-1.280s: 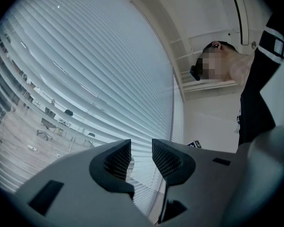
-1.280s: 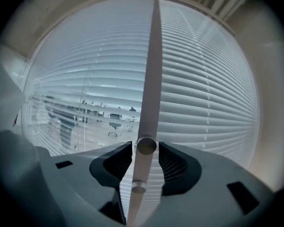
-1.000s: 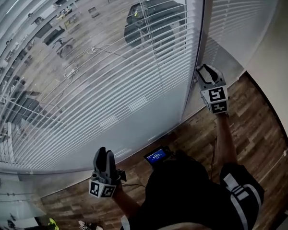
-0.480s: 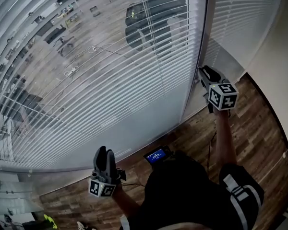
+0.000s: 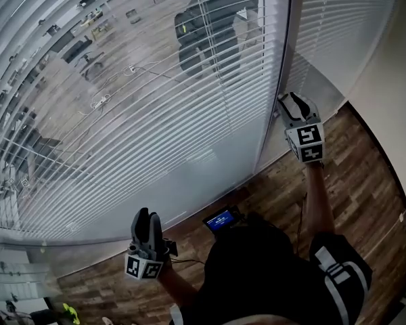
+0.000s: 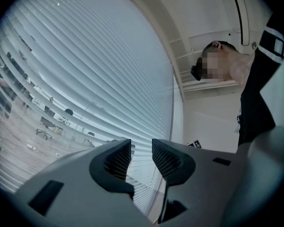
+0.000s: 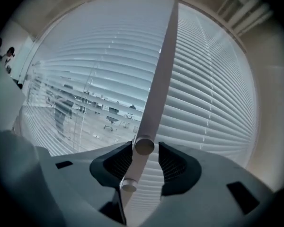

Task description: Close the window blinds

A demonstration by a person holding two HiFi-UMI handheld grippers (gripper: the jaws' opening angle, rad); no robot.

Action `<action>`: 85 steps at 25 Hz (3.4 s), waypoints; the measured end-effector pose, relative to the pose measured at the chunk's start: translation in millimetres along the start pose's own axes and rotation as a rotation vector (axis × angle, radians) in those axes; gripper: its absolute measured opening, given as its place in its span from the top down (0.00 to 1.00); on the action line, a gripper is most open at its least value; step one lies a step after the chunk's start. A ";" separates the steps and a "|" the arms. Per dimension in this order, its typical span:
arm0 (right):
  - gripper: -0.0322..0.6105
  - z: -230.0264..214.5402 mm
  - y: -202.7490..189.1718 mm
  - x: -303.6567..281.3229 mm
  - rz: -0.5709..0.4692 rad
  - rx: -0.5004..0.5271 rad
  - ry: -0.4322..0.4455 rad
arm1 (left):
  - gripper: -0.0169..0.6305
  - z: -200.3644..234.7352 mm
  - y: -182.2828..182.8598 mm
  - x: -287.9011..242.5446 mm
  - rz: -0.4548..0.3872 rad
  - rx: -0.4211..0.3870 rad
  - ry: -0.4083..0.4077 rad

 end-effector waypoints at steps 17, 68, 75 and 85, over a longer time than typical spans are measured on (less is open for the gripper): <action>0.75 -10.1 0.5 -2.9 0.023 -0.351 0.131 | 0.77 -5.5 3.7 -5.0 0.002 0.005 -0.004; 0.75 -27.5 -28.0 36.1 0.001 0.039 -0.027 | 0.77 -69.8 -27.9 -1.8 0.005 -0.019 -0.043; 0.75 -31.3 -32.8 16.9 0.002 -0.224 0.065 | 0.77 -52.5 -25.8 -9.4 0.003 -0.022 -0.041; 0.75 -32.7 -32.2 29.5 -0.080 -0.404 0.215 | 0.77 -57.9 -22.8 -3.4 -0.003 -0.030 -0.050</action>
Point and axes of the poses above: the fingertips, and each gripper's own axes: x backward along the fingers, z to its left, y out of its top, the point moved 2 cm from there along x, backward along the fingers, and after that the axes turned 9 degrees about z, right-handed, at the moved point
